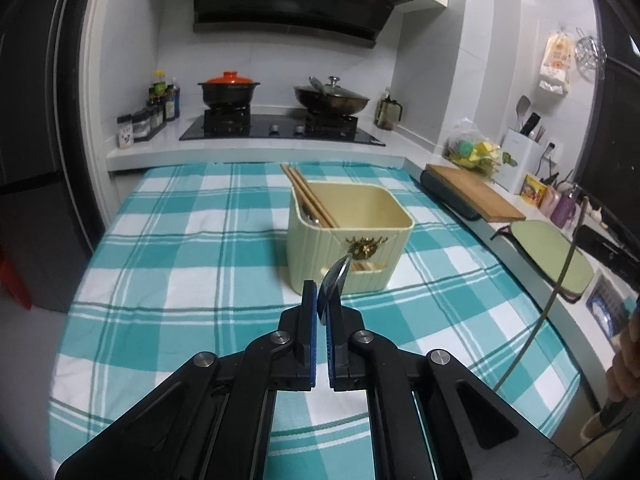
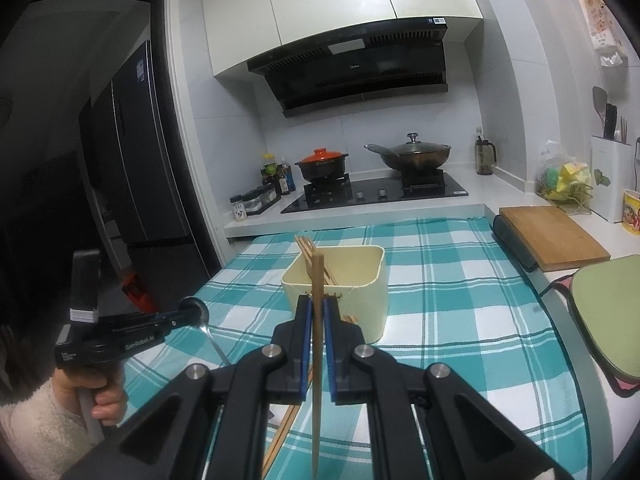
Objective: Organize utensils
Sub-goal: 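Lower the spoon and chopstick into the cream holder and open both tools, then move both open tools back over the remaining chopsticks on the cloth, then close the right tool on one chopstick while the left tool grasps another chopstick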
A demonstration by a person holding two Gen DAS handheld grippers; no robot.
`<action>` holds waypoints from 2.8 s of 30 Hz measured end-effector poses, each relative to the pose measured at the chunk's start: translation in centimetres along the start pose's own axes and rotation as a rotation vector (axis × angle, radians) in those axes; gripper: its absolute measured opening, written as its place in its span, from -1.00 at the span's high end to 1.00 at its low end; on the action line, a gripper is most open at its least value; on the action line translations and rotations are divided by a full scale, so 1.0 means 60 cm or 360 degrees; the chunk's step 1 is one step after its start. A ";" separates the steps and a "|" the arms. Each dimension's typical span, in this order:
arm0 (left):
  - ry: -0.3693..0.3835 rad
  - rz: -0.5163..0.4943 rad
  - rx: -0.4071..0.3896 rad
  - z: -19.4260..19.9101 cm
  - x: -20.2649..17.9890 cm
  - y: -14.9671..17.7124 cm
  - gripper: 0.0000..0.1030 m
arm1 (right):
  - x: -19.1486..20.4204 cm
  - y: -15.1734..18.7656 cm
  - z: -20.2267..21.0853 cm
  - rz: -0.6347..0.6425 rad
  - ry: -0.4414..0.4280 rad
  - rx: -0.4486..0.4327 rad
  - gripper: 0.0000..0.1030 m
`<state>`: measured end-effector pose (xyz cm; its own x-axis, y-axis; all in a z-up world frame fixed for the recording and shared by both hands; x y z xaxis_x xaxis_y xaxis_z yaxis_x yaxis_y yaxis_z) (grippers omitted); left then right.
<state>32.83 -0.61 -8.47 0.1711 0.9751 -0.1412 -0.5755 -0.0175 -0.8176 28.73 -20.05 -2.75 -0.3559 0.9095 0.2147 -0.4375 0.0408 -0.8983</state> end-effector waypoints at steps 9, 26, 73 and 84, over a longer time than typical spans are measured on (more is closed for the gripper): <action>-0.0091 -0.0062 -0.0259 0.012 0.010 -0.212 0.97 | -0.003 -0.145 -0.061 0.0126 -0.0006 -0.0138 0.88; -0.0267 -0.0143 0.0142 -0.296 0.028 -0.214 0.97 | -0.043 -0.228 -0.375 0.0195 -0.0039 -0.0009 0.88; -0.0343 -0.0030 0.0515 -0.063 0.037 0.255 -0.91 | 0.033 0.327 -0.181 -0.0105 -0.0020 0.0828 0.53; -0.0379 0.0109 0.0550 -0.052 0.093 0.280 -0.91 | 0.029 0.312 -0.250 -0.0189 -0.0058 0.0932 0.67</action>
<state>26.63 3.88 -24.73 -0.0430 0.9988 -0.0227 -0.8202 -0.0483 -0.5701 32.30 -11.48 -24.91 -0.3004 0.8975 0.3229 -0.8548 -0.1031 -0.5086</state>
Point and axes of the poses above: each gripper's, at about its wrist camera, not at the fingertips, and z roughly against the way its jaws point, x to its left, y to its underside, the point moved 9 cm from there along -z, roughly the way its jaws point, and after that the axes turned 1 degree about -y, right-handed, at the moved point
